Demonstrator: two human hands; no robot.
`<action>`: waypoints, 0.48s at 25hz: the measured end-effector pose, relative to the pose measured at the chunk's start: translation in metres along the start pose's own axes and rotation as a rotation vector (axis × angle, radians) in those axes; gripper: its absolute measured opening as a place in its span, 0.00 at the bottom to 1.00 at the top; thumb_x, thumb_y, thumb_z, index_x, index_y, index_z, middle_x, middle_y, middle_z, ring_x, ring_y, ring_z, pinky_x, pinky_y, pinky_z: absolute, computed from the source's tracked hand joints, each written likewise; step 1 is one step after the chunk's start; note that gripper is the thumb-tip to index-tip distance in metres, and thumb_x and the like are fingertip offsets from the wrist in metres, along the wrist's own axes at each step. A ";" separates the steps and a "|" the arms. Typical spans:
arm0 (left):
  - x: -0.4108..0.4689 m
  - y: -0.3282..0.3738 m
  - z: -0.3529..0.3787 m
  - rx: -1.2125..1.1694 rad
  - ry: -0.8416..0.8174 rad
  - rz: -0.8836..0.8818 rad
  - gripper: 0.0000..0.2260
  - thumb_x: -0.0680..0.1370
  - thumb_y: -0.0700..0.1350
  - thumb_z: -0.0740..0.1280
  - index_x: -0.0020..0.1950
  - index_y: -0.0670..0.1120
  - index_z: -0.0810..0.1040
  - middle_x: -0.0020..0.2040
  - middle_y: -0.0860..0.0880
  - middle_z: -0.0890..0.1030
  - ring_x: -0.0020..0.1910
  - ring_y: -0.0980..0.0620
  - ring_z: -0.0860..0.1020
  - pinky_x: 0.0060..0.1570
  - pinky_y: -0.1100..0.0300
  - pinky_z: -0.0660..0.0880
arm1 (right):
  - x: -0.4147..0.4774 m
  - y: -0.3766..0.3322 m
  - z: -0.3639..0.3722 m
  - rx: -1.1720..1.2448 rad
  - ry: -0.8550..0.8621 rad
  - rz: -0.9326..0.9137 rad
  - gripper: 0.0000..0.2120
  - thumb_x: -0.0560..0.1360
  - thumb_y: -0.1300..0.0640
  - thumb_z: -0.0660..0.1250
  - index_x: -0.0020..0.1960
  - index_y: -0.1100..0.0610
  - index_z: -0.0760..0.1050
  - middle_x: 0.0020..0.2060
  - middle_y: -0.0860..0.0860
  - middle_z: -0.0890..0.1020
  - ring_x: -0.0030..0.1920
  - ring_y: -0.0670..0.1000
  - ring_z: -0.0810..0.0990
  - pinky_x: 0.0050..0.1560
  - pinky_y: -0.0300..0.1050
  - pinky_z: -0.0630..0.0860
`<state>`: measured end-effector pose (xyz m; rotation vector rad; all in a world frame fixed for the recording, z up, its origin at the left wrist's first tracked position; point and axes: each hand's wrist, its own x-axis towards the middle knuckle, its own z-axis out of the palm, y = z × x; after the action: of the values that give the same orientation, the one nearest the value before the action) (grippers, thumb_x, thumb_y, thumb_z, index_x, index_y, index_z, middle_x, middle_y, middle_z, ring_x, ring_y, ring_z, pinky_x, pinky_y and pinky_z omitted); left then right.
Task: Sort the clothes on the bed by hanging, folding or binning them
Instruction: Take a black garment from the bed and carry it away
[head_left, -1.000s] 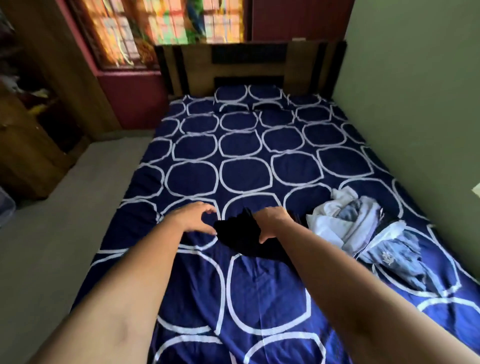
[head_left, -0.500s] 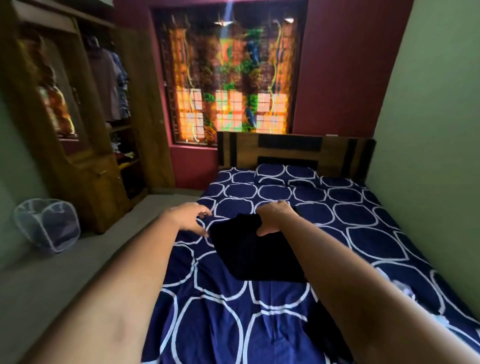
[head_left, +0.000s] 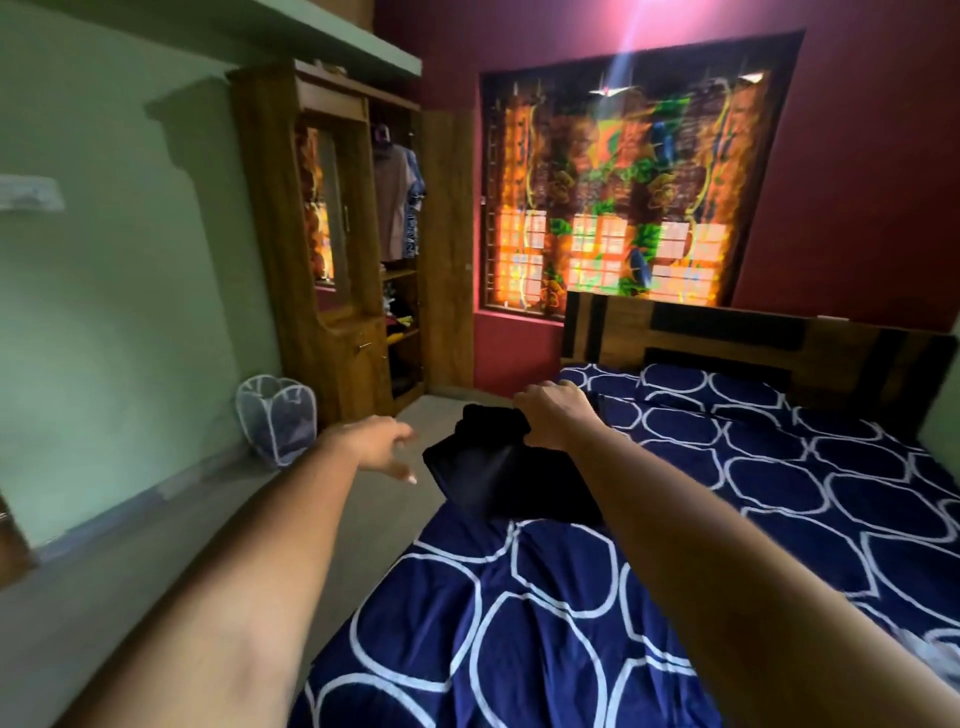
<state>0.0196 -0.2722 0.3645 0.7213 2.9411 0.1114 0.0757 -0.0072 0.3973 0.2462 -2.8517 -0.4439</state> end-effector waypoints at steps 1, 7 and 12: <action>-0.015 -0.020 -0.001 -0.010 0.015 -0.011 0.34 0.69 0.60 0.74 0.71 0.51 0.69 0.67 0.51 0.73 0.63 0.50 0.74 0.59 0.56 0.72 | 0.005 -0.021 -0.004 0.006 0.053 0.011 0.20 0.70 0.49 0.70 0.61 0.49 0.74 0.58 0.49 0.78 0.60 0.53 0.76 0.58 0.48 0.70; -0.119 -0.140 -0.010 -0.154 0.104 -0.106 0.29 0.69 0.51 0.76 0.69 0.51 0.72 0.56 0.50 0.73 0.54 0.54 0.75 0.55 0.61 0.72 | 0.034 -0.159 -0.040 0.092 0.227 -0.005 0.17 0.72 0.54 0.68 0.60 0.50 0.73 0.56 0.49 0.80 0.60 0.53 0.76 0.61 0.50 0.67; -0.213 -0.239 -0.012 -0.076 0.085 -0.246 0.30 0.69 0.56 0.75 0.69 0.54 0.71 0.60 0.51 0.74 0.53 0.54 0.74 0.58 0.56 0.72 | 0.067 -0.285 -0.063 0.405 -0.020 0.039 0.16 0.75 0.56 0.65 0.62 0.54 0.74 0.57 0.52 0.80 0.58 0.56 0.78 0.52 0.46 0.72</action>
<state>0.0960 -0.5832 0.3719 0.3495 3.0576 0.2358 0.0647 -0.3060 0.3792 0.2567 -2.9346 0.1453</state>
